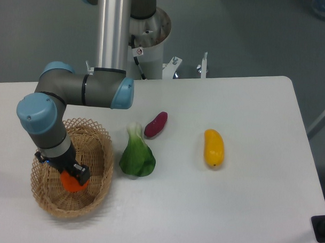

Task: Place the orange in the basket
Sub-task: 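Lower the orange into the basket, then open the gripper to release the orange and raise slightly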

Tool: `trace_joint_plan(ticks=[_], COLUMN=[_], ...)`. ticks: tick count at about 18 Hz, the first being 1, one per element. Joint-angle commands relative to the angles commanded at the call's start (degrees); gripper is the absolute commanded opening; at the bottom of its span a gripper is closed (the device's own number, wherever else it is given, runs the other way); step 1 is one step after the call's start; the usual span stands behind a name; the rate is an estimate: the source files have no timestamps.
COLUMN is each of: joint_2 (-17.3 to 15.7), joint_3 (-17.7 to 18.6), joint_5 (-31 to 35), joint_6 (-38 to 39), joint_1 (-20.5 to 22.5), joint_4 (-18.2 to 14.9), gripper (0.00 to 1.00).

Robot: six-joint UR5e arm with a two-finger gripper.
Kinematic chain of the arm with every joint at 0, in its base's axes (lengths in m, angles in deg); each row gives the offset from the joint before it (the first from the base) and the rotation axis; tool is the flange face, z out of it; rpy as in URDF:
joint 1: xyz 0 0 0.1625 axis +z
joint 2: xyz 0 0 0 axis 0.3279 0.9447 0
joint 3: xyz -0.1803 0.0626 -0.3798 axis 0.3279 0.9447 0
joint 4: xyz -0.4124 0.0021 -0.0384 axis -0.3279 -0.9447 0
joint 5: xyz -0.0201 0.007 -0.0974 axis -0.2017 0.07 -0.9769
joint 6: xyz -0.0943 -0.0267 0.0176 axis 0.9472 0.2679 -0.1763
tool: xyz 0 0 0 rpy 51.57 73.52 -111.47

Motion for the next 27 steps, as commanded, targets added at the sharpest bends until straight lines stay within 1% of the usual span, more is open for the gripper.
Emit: trace_joint_plan(ticks=[3,6,9,11,12,14,23,27], joint_2=[0.35,0.35,0.27,0.09,0.00,-0.52,-1.40,-2.55], joint_3=[0.00,-0.09,-0.17,-0.18,-0.18,-0.35,-1.32,-0.88], joint_5=[0.00,0.00,0.00,0.09,0.09,0.00,-0.09,0.00], joint_6=[0.00,0.00,0.00,-0.17,-0.35,-0.26,-1.32,-1.93], joint_1=[-0.09,-0.09,-0.09,-0.09,-0.09,-0.09,0.09,0.44], joint_4=[0.00,-0.09,0.00,0.00,0.09,0.00,0.09,0.00], gripper=[0.57,0.61,0.63,0.80,0.94,1.00,1.00,1.00])
